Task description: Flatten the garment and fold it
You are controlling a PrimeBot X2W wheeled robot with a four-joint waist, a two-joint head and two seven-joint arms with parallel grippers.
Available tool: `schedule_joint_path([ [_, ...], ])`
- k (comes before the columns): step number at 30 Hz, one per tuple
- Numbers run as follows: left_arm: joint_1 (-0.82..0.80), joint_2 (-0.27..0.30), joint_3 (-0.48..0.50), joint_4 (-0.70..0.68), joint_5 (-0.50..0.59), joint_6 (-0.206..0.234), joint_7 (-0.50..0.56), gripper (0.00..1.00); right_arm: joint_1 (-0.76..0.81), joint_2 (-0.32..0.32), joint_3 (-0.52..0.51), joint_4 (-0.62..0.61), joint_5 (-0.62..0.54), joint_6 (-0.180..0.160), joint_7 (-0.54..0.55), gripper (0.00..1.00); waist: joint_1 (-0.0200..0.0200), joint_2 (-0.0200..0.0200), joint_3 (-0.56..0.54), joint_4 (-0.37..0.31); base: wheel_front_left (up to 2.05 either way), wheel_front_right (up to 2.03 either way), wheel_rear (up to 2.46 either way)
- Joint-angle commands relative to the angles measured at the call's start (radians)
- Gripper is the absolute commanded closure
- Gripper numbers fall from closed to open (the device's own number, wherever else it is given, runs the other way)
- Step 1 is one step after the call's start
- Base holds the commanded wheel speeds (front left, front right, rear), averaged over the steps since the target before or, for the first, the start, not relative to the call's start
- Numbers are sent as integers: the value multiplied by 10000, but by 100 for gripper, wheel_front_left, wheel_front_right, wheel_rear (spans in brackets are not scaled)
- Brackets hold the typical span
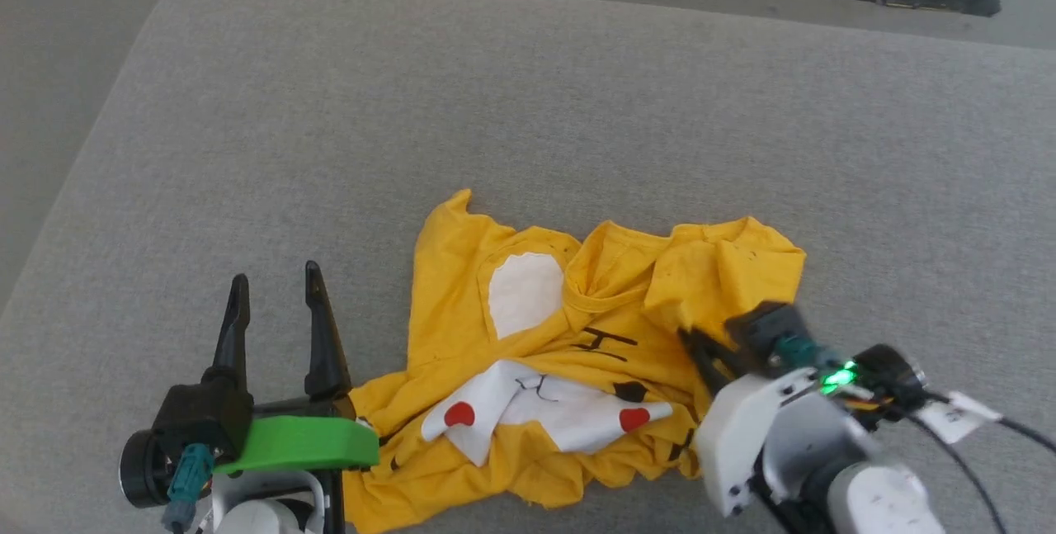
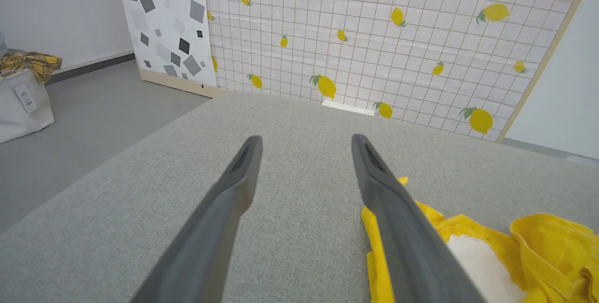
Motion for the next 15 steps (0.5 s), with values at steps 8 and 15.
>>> schedule_joint_path([
  [8, -30, -88, 207, -91, 273, -230, -37, 0, -777, 31, -2740, -1362, -414, -13, -693, 100, 0, 0, -255, -787, 0, 0, 0],
  [15, -35, -101, 202, -29, 370, -404, -38, 0, -133, -105, -5737, -1595, -614, -13, -887, 100, 0, 0, -230, -1135, 0, 0, 0],
])
